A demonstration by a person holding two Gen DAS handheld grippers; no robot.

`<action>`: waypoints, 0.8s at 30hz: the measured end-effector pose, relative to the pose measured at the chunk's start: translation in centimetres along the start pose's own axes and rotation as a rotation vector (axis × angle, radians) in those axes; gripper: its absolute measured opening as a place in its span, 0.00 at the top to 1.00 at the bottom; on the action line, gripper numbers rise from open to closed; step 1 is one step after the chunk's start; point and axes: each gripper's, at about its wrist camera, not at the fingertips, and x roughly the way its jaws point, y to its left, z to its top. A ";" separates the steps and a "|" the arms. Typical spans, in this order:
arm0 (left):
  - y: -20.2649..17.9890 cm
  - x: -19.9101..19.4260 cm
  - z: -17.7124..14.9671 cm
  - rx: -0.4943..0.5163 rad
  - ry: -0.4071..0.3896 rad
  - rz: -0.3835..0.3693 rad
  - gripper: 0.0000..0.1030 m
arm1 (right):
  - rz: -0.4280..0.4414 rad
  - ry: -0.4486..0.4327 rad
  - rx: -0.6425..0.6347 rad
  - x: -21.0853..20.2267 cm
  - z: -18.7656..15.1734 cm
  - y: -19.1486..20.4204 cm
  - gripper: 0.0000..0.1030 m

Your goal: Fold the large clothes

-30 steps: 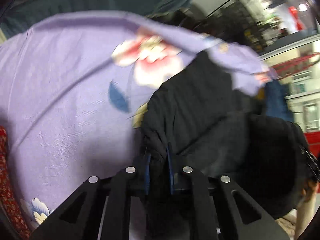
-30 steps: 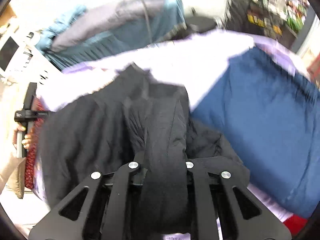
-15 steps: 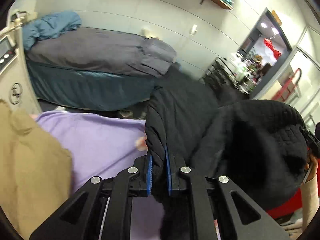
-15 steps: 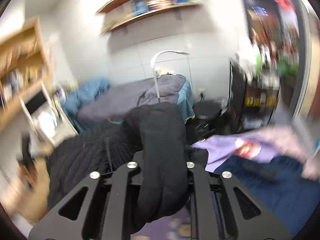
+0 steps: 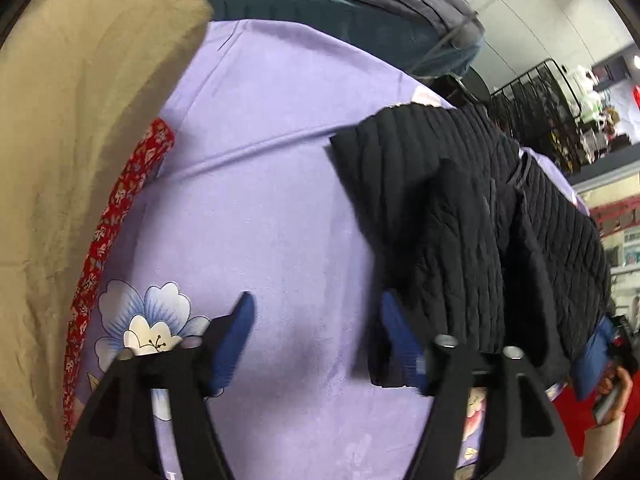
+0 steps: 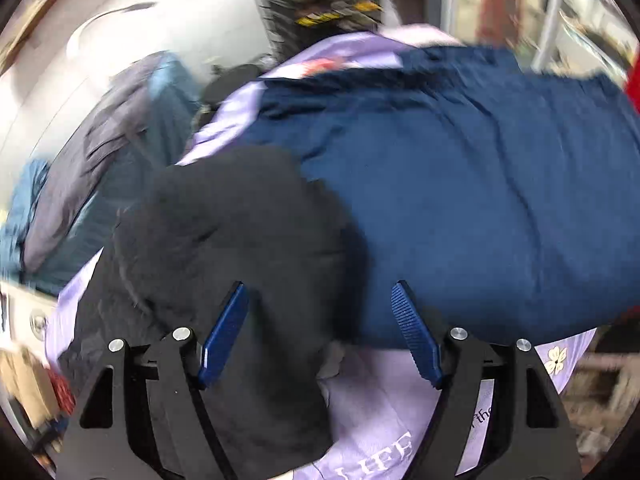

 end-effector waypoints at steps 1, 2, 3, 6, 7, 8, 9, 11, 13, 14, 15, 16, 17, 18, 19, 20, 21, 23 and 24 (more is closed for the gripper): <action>-0.7 0.1 0.1 0.024 -0.010 0.011 0.26 | 0.009 -0.016 -0.062 -0.8 -0.4 1.5 0.28; -1.1 0.2 0.2 0.040 -0.018 0.015 0.23 | 0.025 -0.033 -0.130 -1.6 -0.9 3.2 0.22; -2.2 0.5 0.7 0.061 -0.027 0.023 0.22 | 0.052 -0.040 -0.209 -2.4 -1.8 5.3 0.16; -5.5 2.8 2.2 0.130 -0.024 0.017 0.13 | 0.202 0.066 -0.427 -2.3 -5.5 12.0 0.15; -6.5 3.2 2.6 0.148 -0.017 0.026 0.13 | 0.239 0.100 -0.483 -2.0 -6.9 13.7 0.15; -8.0 4.4 2.9 0.185 -0.005 0.044 0.13 | 0.283 0.144 -0.564 -1.6 -9.3 16.2 0.15; -8.9 4.9 2.9 0.213 0.002 0.051 0.13 | 0.297 0.165 -0.612 -1.4 -10.9 17.6 0.15; -11.1 6.4 2.7 0.293 0.012 0.078 0.21 | 0.286 0.198 -0.744 -0.6 -14.4 20.8 0.15; -12.2 7.0 2.0 0.344 0.022 0.080 0.40 | 0.206 0.165 -0.885 0.6 -17.7 23.0 0.15; -12.6 7.1 1.7 0.364 0.033 0.082 0.45 | 0.171 0.146 -0.915 1.3 -18.3 23.7 0.15; -13.0 7.3 1.4 0.383 0.033 0.099 0.51 | 0.126 0.127 -0.941 2.2 -19.0 24.1 0.15; -13.1 7.3 1.3 0.401 0.031 0.103 0.60 | 0.084 0.123 -0.954 3.2 -19.2 24.4 0.16; -13.5 7.2 1.1 0.418 0.033 0.096 0.68 | 0.069 0.131 -0.941 3.9 -19.1 24.4 0.29; -13.4 7.0 0.9 0.426 0.032 0.091 0.71 | 0.061 0.148 -0.919 4.6 -18.3 24.3 0.57; -13.2 6.7 0.7 0.434 0.034 0.082 0.77 | 0.054 0.168 -0.884 4.8 -17.6 23.6 0.70; -13.0 6.2 0.5 0.441 0.039 0.068 0.82 | 0.070 0.177 -0.829 4.5 -16.7 22.8 0.83; -12.9 5.8 0.3 0.449 0.039 0.058 0.83 | 0.092 0.164 -0.788 3.8 -16.1 21.8 0.85; -12.7 4.8 -0.4 0.472 0.037 0.045 0.88 | 0.116 0.129 -0.713 1.6 -14.4 19.6 0.88; -12.6 4.1 -0.8 0.477 0.038 0.031 0.89 | 0.116 0.122 -0.693 0.8 -13.9 18.7 0.89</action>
